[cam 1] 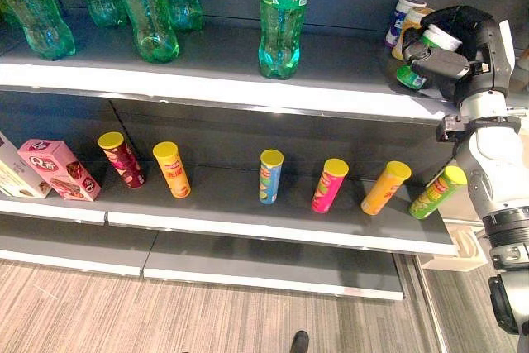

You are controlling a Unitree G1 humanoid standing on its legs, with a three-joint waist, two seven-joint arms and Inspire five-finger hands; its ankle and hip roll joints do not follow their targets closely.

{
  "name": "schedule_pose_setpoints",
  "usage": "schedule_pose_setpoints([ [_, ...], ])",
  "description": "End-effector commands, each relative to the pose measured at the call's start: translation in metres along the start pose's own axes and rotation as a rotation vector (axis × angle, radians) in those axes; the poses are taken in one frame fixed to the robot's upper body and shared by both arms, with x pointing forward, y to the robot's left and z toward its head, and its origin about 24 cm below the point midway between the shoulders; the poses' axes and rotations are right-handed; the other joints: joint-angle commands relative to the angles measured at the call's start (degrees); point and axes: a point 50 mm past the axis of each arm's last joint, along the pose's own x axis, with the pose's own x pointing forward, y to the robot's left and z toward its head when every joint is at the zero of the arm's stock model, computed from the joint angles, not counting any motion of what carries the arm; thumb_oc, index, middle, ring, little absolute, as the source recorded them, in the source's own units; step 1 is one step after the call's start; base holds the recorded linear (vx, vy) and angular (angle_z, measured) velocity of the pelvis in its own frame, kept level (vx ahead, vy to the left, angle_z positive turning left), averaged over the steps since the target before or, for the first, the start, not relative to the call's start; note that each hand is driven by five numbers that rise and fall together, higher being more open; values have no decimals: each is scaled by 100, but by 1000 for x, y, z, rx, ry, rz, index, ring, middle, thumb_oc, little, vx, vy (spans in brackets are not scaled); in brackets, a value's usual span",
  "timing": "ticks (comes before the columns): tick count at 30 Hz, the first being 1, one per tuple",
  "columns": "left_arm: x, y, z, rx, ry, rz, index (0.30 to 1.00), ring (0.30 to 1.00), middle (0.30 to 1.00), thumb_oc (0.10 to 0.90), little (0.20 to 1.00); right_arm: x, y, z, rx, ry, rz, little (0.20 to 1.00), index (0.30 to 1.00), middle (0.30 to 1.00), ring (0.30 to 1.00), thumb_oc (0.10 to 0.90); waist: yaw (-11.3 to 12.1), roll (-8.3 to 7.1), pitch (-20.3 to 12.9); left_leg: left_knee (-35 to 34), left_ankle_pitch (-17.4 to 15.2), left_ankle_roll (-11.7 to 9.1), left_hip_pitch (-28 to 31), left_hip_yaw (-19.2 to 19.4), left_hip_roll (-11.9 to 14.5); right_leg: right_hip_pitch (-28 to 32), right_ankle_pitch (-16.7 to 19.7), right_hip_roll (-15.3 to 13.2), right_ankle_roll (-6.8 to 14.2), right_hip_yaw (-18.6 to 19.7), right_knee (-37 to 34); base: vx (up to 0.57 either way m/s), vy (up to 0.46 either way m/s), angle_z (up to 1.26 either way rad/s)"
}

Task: Put the goods on the table back onto the shelves and tidy them up.

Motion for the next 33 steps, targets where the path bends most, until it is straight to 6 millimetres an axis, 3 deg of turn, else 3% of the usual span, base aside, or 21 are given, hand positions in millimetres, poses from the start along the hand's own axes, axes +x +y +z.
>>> schedule_pose_setpoints([
  [1,1,-1,5,76,-10,-7,900,900,900,800,900,19,-14,53,42,-212,-79,900,900,900,900,800,81,-113,-177,-179,141,-104,-296,384,87,552,-498,-236,598,138,35,0,0,0],
  [26,2,-2,9,85,-24,2,900,900,900,800,900,11,-26,63,-74,-272,-122,900,900,900,900,800,-15,-99,-172,-179,104,-60,-283,467,62,510,-469,-250,622,231,35,0,1,-1],
  [33,2,-1,10,86,-25,4,900,900,900,800,900,11,-21,61,-53,-263,-97,900,900,900,900,800,-15,-115,-181,-179,84,-56,-253,506,72,519,-470,-245,625,271,35,-2,2,-3],
])
